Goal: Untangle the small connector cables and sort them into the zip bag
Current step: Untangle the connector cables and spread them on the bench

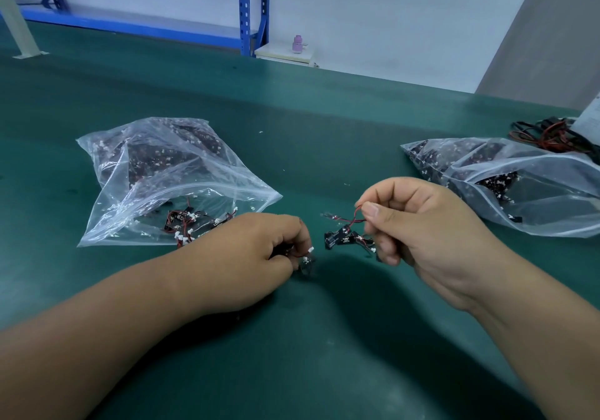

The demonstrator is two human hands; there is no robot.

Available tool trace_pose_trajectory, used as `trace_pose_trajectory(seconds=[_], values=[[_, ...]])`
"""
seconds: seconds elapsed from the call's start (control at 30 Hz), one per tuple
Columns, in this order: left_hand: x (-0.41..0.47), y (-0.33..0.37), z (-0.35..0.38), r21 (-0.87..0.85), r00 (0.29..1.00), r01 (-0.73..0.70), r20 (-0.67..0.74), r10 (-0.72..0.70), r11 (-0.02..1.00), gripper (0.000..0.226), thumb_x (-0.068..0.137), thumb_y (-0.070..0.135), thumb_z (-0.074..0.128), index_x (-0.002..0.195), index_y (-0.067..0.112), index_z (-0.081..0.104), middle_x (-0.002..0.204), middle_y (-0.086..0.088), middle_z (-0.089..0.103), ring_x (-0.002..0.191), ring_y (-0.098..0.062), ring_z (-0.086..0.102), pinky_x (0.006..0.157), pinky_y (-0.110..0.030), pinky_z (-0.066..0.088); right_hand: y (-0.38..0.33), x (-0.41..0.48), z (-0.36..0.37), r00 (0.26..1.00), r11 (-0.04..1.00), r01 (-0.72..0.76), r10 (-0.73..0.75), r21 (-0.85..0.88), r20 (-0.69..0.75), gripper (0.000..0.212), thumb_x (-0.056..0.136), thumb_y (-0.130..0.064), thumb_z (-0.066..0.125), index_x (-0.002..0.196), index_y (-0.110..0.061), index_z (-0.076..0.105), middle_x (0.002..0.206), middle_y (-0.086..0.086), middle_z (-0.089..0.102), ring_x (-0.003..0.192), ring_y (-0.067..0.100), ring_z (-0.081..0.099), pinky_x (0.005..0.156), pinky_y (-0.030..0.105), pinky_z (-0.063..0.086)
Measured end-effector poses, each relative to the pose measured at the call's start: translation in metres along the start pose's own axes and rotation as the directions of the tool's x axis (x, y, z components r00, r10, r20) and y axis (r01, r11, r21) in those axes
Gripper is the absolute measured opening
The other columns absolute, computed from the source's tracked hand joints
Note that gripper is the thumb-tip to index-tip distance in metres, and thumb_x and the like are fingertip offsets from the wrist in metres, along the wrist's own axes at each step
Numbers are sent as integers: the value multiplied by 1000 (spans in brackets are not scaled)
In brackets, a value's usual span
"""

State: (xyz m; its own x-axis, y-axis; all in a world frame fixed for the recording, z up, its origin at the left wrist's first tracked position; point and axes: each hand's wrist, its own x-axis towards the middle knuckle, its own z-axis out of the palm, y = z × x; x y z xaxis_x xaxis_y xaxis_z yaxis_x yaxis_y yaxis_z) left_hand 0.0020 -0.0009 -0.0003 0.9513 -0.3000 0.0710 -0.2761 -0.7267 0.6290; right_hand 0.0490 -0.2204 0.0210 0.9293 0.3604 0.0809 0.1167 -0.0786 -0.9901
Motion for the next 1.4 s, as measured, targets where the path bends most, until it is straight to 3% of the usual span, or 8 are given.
trace_pose_trajectory(seconds=[0.23,0.43,0.57,0.67,0.9,1.13,1.27,1.4], values=[[0,-6,1,174,999,-26,-22,30,984,18,80,26,52,89,41,57,83,20,59,88,1,54,69,-10,40,-1,-2,-11,986,956,-18,66,-292,156,24,93,-3,63,78,-21,70,62,1,63,47,10,48,44,20,39],[0,-12,4,303,999,-4,-36,15,953,24,81,57,62,99,43,53,76,18,56,85,8,50,59,-12,33,1,-2,-9,966,780,80,92,-620,240,20,93,-11,63,85,-30,64,67,-5,68,53,7,50,57,33,47],[2,-13,5,308,999,-2,-34,13,951,29,84,55,60,110,46,53,79,23,56,81,8,50,60,-13,32,-4,-3,-9,967,799,72,90,-597,236,20,96,-13,57,86,-30,60,68,-4,70,50,10,52,53,28,44],[2,-11,3,335,999,-52,7,53,941,31,89,52,57,120,47,56,85,24,55,87,4,52,80,-20,44,-7,-2,-10,970,809,68,84,-585,229,20,99,-16,51,85,-29,57,68,-1,70,50,10,52,52,25,43],[-2,-6,3,338,979,-204,43,201,919,27,90,52,56,113,44,66,90,21,47,94,1,44,92,-29,39,-9,-1,-13,987,838,86,1,-539,159,17,95,-14,57,80,-21,62,60,-6,61,49,1,46,51,16,39],[-3,-2,2,293,953,-237,-113,279,926,46,83,60,58,120,33,63,111,21,56,109,-5,48,102,-35,40,-9,-5,-5,980,924,50,27,-378,196,21,94,-7,61,78,-21,66,61,-3,62,50,10,50,49,19,41],[-3,-2,4,208,945,-243,-172,280,947,49,80,63,54,120,35,58,110,28,54,109,3,48,98,-18,37,-8,-8,3,964,956,36,43,-290,262,8,84,-21,61,79,-23,67,62,-1,63,52,13,54,50,25,44],[-2,-1,6,38,943,-242,-225,244,970,42,81,56,61,121,48,50,110,30,56,104,4,56,83,-5,38,-8,-9,4,955,962,28,54,-270,291,18,93,-10,60,79,-21,66,64,-1,64,54,14,57,52,30,47]])
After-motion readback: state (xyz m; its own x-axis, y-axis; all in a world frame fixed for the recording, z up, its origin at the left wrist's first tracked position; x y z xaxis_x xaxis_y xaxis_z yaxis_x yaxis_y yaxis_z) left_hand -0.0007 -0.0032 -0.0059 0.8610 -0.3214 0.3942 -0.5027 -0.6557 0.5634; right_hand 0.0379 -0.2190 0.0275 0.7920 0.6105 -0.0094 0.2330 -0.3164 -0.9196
